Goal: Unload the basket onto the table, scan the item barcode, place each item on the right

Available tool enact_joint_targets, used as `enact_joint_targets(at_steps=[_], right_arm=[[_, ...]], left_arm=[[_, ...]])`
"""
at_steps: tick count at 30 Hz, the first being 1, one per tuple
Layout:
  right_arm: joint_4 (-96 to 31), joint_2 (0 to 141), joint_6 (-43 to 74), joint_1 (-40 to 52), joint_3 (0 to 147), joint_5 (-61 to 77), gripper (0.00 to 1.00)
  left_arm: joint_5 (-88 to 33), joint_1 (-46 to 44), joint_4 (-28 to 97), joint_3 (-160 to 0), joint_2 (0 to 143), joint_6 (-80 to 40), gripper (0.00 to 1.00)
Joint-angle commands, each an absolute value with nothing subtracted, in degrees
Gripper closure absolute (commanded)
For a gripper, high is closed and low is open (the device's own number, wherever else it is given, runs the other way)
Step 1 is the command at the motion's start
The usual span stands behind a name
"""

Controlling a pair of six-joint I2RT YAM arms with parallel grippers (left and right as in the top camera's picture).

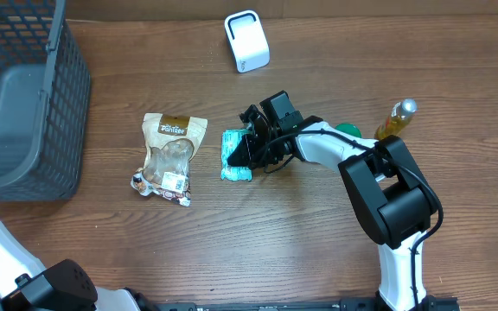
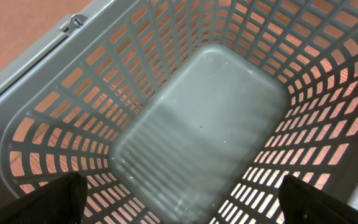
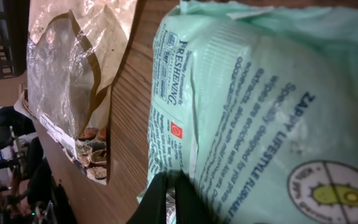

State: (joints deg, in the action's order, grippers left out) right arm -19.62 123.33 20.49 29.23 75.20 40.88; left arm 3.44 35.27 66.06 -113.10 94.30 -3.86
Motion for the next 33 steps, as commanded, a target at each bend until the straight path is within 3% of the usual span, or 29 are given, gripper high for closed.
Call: enact_joint_targets(at_steps=[1, 12, 19, 33], right_arm=[[-20.7, 122.1, 21.2, 29.5, 77.1, 41.9, 0.96], [-21.3, 120.0, 18.6, 31.5, 76.9, 45.9, 0.96], [-23.0, 120.1, 19.7, 33.2, 76.8, 34.6, 0.96], [-23.4, 127.5, 23.0, 33.4, 76.8, 37.4, 0.96]], left_arm=[[3.1, 35.2, 66.0, -114.1, 94.6, -2.8, 0.0], [3.1, 35.2, 66.0, -114.1, 94.6, -2.8, 0.01], [3.1, 35.2, 66.0, -114.1, 94.6, -2.8, 0.0], [3.1, 35.2, 66.0, -114.1, 94.6, -2.8, 0.0]])
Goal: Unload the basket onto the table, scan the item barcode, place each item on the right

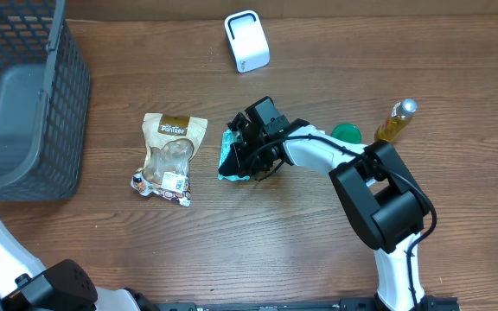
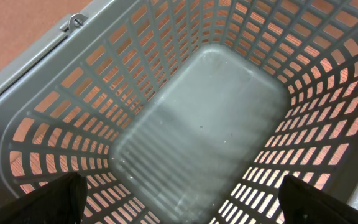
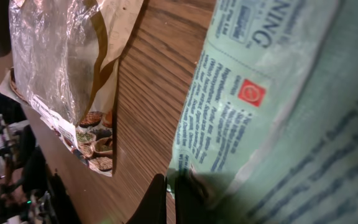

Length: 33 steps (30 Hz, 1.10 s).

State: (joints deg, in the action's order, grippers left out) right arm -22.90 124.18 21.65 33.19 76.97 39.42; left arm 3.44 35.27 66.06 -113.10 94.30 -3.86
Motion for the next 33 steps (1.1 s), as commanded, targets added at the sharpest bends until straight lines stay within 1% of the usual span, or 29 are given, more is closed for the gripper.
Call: enact_joint_targets(at_steps=[1, 8, 17, 21, 27, 33], right_arm=[[-23.5, 127.3, 23.0, 33.4, 76.8, 37.4, 0.96], [-23.6, 124.8, 22.9, 33.4, 77.0, 37.6, 0.96], [-27.2, 114.1, 17.8, 33.3, 79.9, 38.3, 0.96], [-28.1, 112.8, 17.6, 33.3, 79.9, 32.9, 0.96], [-34.1, 113.2, 18.0, 33.3, 79.8, 21.2, 0.96], [-36.1, 115.2, 18.0, 33.5, 79.1, 19.1, 0.96]], left_arm=[[3.1, 35.2, 66.0, -114.1, 94.6, -2.8, 0.0], [3.1, 35.2, 66.0, -114.1, 94.6, -2.8, 0.0], [3.1, 35.2, 66.0, -114.1, 94.6, -2.8, 0.01], [3.1, 35.2, 66.0, -114.1, 94.6, -2.8, 0.0], [3.1, 35.2, 66.0, -114.1, 94.6, -2.8, 0.0], [3.1, 35.2, 66.0, -114.1, 94.6, -2.8, 0.01]])
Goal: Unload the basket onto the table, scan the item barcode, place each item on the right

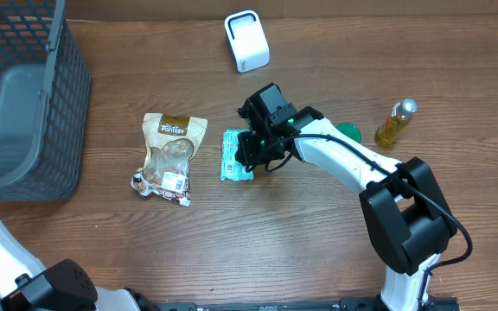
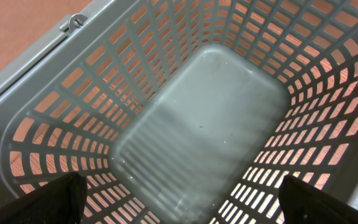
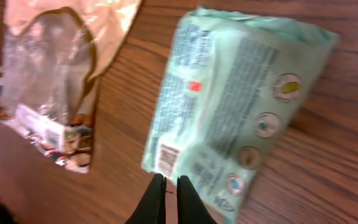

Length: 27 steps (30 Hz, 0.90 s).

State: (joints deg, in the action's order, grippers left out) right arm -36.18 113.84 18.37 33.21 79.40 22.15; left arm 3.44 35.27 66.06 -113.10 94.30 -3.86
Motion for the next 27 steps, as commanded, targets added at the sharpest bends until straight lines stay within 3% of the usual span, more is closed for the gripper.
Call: enact_joint_targets(at_steps=[1, 18, 27], right_arm=[[-35.6, 115.7, 18.0, 33.4, 78.7, 19.1, 0.95], [-37.9, 115.6, 21.0, 33.4, 82.1, 19.1, 0.95], [-32.8, 113.5, 18.8, 33.4, 84.6, 16.6, 0.88]], left_arm=[[3.1, 35.2, 66.0, -114.1, 94.6, -2.8, 0.01], [3.1, 35.2, 66.0, -114.1, 94.6, -2.8, 0.01], [3.1, 35.2, 66.0, -114.1, 94.6, -2.8, 0.0]])
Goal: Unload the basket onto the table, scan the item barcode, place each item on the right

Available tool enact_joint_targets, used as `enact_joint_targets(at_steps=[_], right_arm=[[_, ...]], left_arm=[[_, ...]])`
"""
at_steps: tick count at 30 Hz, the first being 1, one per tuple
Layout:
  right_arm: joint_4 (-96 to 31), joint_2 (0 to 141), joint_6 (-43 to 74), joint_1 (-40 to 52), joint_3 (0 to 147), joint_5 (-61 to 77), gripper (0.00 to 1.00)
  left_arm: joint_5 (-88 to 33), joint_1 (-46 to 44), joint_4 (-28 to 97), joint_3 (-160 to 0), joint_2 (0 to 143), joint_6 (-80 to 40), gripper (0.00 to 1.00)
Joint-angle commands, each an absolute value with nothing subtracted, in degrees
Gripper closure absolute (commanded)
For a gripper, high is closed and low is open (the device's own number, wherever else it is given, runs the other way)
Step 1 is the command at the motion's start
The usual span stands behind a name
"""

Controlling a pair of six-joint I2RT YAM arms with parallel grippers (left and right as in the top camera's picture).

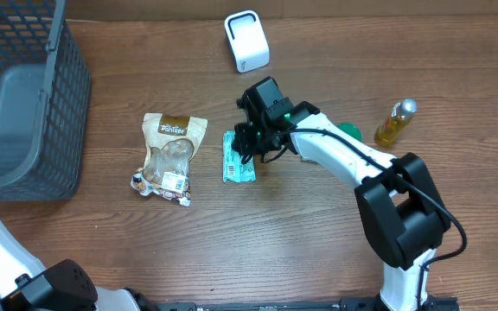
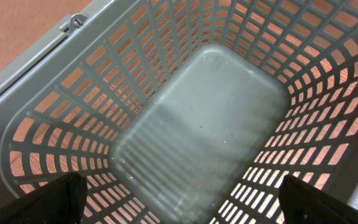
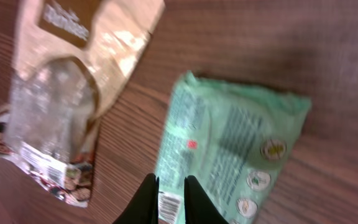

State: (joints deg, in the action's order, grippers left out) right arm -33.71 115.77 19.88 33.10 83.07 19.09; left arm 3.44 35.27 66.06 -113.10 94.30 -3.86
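Observation:
A mint-green wipes packet (image 1: pixel 238 161) lies flat on the wooden table, printed back up, and its barcode (image 3: pixel 169 209) shows at one end. My right gripper (image 1: pixel 251 138) hovers just above the packet's far end. Its dark fingers (image 3: pixel 146 200) are slightly parted and hold nothing, and the barcode shows in the gap of the right gripper (image 3: pixel 169 200). The white scanner (image 1: pixel 247 41) stands at the back of the table. My left gripper (image 2: pixel 179 211) is wide open over the grey basket (image 2: pixel 197 124), holding nothing.
A clear-and-brown snack bag (image 1: pixel 169 157) lies left of the packet, also seen as a snack bag (image 3: pixel 61 112). The grey basket (image 1: pixel 24 104) stands at the far left. A green lid (image 1: pixel 347 131) and a yellow bottle (image 1: pixel 396 121) are at the right.
My right gripper has shifted a little toward the packet's far end and sits higher above it, and its fingers are parted slightly wider. The packet and the left arm have not moved.
At first my right gripper was low against the green packet's right side, fingers nearly together. Then it was pressed closer, with the packet a bit further left. Later it was raised above the flat packet, barcode showing. Now it hovers there with its fingers slightly parted.

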Motion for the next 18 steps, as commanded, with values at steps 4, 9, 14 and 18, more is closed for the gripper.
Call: enact_joint_targets(at_steps=[4, 9, 14, 18], right_arm=[[-29.6, 114.4, 18.8, 33.4, 84.6, 9.3, 0.82], [-26.5, 115.4, 18.8, 33.4, 84.6, 6.0, 0.71], [-24.7, 115.8, 18.8, 33.4, 84.6, 6.0, 0.55], [-24.7, 115.9, 17.5, 33.5, 84.6, 6.0, 0.46]], left_arm=[[3.1, 35.2, 66.0, -114.1, 94.6, -2.8, 0.0], [3.1, 35.2, 66.0, -114.1, 94.6, -2.8, 0.01], [3.1, 35.2, 66.0, -114.1, 94.6, -2.8, 0.0], [3.1, 35.2, 66.0, -114.1, 94.6, -2.8, 0.0]])
